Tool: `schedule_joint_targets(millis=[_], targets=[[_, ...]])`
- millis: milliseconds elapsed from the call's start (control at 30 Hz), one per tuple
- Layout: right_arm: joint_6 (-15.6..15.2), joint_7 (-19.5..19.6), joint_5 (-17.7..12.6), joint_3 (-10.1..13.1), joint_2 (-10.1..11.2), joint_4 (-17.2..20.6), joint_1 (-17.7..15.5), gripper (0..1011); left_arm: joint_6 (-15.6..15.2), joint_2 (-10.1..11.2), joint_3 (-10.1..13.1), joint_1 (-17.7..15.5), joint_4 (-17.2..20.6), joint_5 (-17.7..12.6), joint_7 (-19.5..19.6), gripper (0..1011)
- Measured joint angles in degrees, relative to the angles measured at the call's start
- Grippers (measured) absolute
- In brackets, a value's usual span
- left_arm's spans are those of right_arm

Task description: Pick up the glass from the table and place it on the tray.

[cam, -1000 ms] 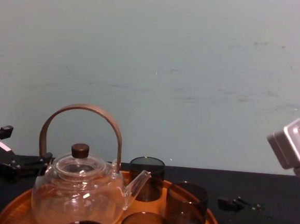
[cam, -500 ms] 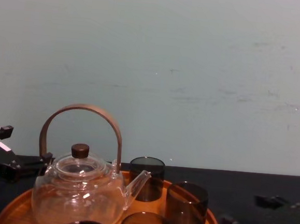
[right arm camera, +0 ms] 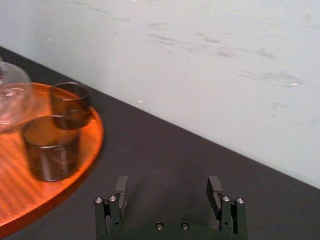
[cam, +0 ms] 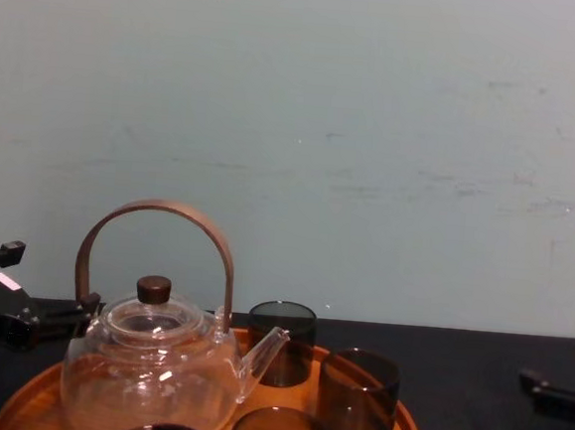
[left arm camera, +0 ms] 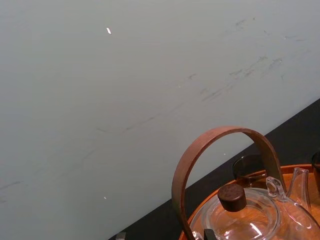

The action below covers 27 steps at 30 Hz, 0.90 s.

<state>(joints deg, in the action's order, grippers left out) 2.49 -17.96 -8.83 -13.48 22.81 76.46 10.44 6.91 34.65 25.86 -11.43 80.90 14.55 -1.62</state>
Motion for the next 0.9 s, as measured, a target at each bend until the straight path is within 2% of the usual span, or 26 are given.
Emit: schedule_joint_targets(millis=[267,900], targets=[[0.2,3.7,2.3,2.5,-0.9,0.0,-0.2,1002,0.0,0.0,0.0,0.0,0.0,0.0,0.0,1009],[0.1,3.0,2.1,1.9,-0.7,-0.1,0.0,1002,0.0,0.0,0.0,0.0,0.0,0.0,0.0,1010]])
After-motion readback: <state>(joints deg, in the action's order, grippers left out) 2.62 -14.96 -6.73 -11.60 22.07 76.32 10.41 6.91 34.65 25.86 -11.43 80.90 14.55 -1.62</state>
